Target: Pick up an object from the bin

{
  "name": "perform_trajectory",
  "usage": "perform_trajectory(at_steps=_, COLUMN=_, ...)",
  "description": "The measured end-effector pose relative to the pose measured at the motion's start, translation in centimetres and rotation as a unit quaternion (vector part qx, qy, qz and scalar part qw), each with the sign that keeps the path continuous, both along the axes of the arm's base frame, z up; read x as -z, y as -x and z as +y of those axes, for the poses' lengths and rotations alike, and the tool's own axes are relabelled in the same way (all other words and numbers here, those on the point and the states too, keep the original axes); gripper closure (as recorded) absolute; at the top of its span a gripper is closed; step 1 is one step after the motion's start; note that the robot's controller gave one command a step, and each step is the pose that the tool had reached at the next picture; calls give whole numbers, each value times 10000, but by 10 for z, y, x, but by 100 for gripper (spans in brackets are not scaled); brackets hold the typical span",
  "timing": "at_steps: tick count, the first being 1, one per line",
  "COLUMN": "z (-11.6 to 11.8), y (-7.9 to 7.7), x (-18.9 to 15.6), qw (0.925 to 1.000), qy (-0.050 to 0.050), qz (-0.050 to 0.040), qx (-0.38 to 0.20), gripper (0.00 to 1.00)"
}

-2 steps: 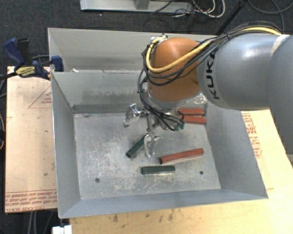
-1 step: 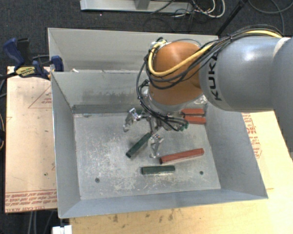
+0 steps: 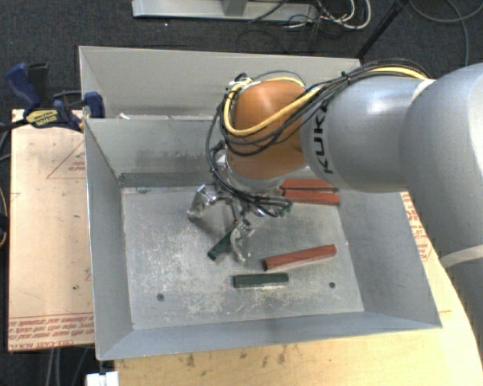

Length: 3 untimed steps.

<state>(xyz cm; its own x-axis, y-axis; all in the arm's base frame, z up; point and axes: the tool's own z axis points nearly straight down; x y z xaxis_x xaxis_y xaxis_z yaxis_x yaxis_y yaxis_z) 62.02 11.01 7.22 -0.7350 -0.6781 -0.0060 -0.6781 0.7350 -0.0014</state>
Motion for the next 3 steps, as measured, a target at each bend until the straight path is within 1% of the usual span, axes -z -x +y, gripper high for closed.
perform_trajectory(at_steps=1, z=-3, y=-7, x=-7, qw=9976, qy=-37, qz=-65, qx=-684, gripper=100)
perform_trajectory(at_steps=3, z=-2, y=-8, x=-8, qw=9976, qy=-35, qz=-61, qx=-683, gripper=100)
